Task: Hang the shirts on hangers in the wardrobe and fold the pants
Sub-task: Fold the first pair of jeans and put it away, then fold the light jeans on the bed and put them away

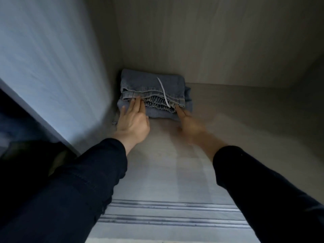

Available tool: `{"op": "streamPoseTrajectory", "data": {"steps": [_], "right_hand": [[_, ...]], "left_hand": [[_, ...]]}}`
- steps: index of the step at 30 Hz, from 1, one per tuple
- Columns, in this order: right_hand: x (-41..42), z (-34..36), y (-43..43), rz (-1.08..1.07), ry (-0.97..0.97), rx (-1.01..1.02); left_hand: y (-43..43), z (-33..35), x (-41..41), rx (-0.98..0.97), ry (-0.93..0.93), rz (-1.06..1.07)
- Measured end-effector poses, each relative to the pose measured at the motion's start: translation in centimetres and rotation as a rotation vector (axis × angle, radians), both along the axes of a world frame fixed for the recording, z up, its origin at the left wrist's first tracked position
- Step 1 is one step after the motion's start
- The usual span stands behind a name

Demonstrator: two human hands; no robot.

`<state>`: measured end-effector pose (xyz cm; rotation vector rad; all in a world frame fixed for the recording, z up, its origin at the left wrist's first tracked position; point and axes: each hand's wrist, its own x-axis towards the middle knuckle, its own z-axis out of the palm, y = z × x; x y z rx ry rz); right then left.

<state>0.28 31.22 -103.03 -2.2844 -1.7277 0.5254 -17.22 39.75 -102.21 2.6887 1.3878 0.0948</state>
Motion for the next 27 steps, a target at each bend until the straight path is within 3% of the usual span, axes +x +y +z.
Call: {"op": "streamPoseTrajectory", "data": {"steps": [6,13,20,27], "right_hand": [[-2.3,3.0,-7.3,-0.092,-0.052,0.025],[-3.3,9.8,-15.5,-0.221,-0.037,-0.027],[-3.8,24.2,-26.4,-0.393,0.041,-0.09],[-4.8,45.2,-41.0,-0.644,0.111,-0.173]], "left_hand": [[-5.1,0.1,-2.3,-0.021,0.079,-0.098],[-10.9,6.9,-0.9,-0.148,0.074,-0.254],[-20.2,23.1,2.4,-0.204,0.061,-0.405],[-33.7,43.2,4.3,-0.263,0.209,-0.605]]}}
